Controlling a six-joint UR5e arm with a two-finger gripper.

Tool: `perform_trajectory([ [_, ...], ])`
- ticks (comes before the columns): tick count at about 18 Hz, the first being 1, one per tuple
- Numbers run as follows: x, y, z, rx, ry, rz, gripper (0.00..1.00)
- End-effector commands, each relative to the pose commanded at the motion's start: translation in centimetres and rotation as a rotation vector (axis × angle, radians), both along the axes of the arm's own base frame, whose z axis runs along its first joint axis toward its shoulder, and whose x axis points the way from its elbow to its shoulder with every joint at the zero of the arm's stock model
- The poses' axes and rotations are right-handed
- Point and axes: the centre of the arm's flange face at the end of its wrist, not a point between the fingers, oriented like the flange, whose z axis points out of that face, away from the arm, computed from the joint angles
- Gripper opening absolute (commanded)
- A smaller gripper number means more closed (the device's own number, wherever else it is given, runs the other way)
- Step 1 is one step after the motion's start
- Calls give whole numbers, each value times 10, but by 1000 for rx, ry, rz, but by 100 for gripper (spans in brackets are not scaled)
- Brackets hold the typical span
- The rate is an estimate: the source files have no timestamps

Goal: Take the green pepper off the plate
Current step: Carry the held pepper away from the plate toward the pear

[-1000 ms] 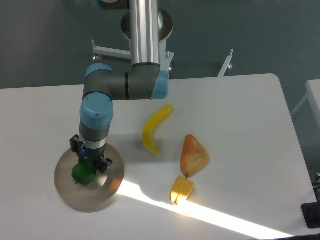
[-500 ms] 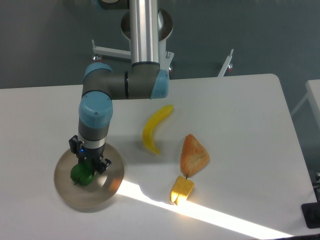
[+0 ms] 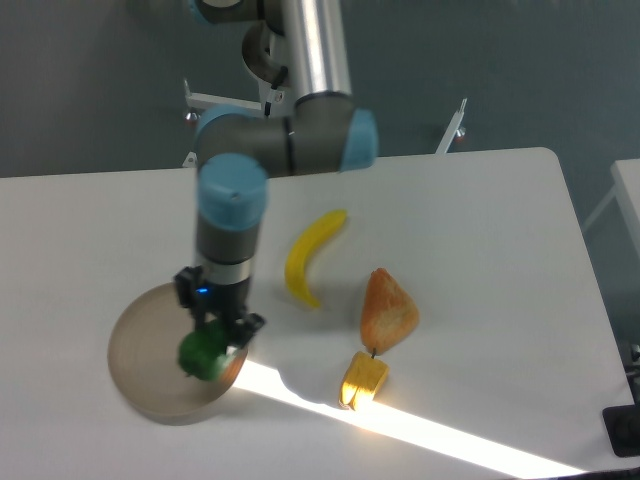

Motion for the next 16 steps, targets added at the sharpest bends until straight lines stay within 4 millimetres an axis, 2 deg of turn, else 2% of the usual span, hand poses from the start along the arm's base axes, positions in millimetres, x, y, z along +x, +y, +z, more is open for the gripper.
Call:
perform_trajectory([
  [5,-73,-19,16,2,84,-19,44],
  [9,-119,-40,21,8,107,0,44],
  [13,-143,-53,23,-6,138,8,44],
  [16,-148,-55,22,-16,156,-8,44],
])
